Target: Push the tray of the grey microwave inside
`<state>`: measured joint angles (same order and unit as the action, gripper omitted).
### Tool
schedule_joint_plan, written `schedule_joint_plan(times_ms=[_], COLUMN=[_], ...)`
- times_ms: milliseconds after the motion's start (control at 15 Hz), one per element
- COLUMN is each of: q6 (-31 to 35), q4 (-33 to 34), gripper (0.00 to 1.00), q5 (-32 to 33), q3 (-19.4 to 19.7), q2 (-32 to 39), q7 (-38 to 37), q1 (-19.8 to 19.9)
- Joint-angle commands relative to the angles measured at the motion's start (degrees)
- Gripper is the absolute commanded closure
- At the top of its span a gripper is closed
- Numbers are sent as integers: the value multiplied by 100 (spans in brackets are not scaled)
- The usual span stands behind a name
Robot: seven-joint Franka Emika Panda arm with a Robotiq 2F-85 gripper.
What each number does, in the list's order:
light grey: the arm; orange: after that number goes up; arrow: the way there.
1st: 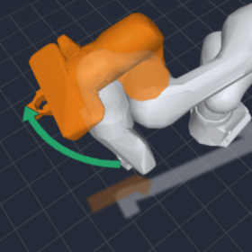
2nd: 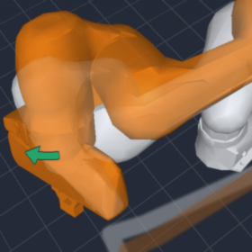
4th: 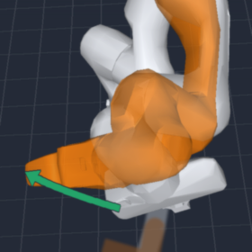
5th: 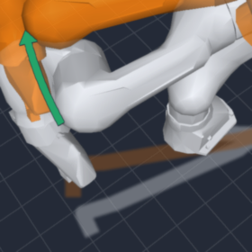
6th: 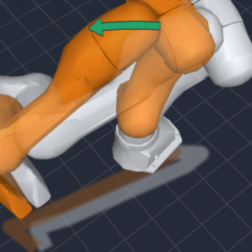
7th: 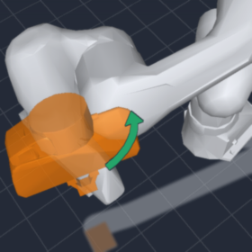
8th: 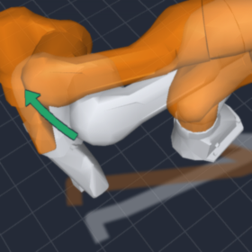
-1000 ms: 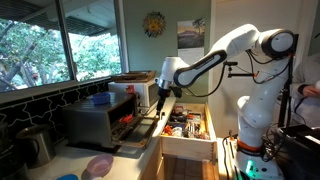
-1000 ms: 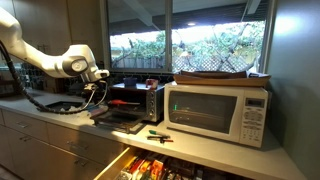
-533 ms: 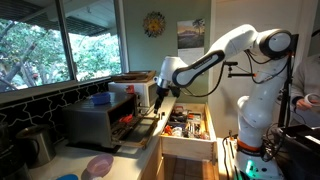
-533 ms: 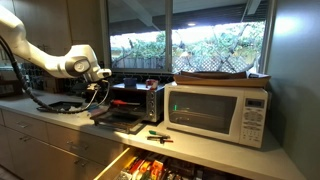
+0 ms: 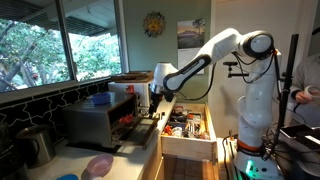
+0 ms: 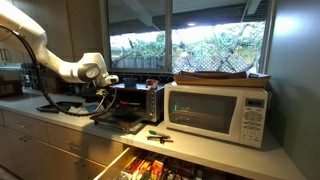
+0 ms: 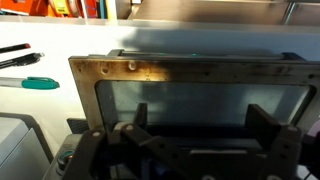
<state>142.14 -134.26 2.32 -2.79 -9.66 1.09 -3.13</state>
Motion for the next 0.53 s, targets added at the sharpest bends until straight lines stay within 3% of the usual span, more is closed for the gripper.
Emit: schedule_joint_plan(times_ms=[0,133,467], q6=[-25,-35,446], q4=[74,143,248], gripper=[0,0,0], q5=[-16,-33,-921], q3=[-9,-8,23], q2=[80,148,641], q7=[1,1,422], q1=[7,7,-152])
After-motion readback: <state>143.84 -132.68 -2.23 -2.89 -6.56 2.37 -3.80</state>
